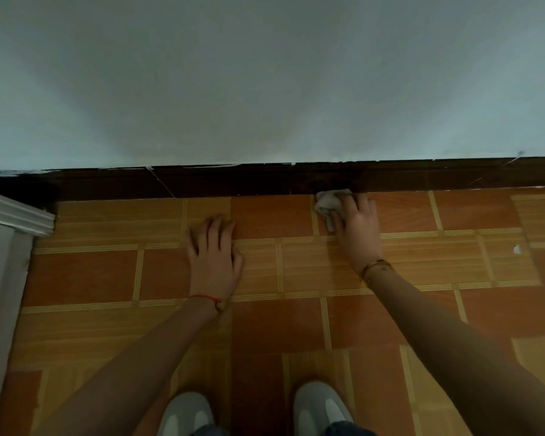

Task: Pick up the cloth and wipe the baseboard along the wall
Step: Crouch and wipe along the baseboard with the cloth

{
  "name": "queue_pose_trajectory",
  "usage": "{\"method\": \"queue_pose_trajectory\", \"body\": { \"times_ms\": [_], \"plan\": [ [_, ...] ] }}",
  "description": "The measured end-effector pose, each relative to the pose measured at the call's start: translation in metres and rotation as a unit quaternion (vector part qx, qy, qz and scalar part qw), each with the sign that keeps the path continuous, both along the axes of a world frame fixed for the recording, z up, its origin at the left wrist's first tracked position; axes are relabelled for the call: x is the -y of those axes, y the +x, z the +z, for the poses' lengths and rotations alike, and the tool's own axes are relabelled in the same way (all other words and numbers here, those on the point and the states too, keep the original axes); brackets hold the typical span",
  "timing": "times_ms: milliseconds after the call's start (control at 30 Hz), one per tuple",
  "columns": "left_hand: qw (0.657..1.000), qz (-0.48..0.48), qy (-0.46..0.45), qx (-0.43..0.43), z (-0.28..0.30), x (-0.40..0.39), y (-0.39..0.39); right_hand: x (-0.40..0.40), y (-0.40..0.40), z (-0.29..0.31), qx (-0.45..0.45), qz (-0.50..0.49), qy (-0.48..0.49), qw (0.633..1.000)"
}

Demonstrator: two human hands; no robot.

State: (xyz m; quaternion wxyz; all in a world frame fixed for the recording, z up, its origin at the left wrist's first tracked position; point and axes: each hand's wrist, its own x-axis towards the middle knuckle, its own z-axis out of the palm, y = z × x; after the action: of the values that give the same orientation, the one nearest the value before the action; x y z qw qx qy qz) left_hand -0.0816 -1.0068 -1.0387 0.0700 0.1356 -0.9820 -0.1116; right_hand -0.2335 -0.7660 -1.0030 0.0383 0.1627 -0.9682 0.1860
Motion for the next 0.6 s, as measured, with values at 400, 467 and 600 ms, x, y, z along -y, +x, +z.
{"method": "queue_pose_trajectory", "body": {
  "times_ms": [400,467,600],
  "plan": [
    [0.997,-0.002,-0.027,0.071,0.009,-0.004,-0.001,0.070,0.024,0.004,0.013,0.128,-0.025,0.991],
    [0.997,0.002,-0.021,0.074,0.011,-0.005,0.002,0.089,0.026,0.003,0.029,0.162,-0.021,0.986],
    [0.998,0.001,-0.009,0.065,0.015,-0.009,0.013,0.070,0.023,0.008,-0.018,0.174,-0.011,0.985]
  ]
}}
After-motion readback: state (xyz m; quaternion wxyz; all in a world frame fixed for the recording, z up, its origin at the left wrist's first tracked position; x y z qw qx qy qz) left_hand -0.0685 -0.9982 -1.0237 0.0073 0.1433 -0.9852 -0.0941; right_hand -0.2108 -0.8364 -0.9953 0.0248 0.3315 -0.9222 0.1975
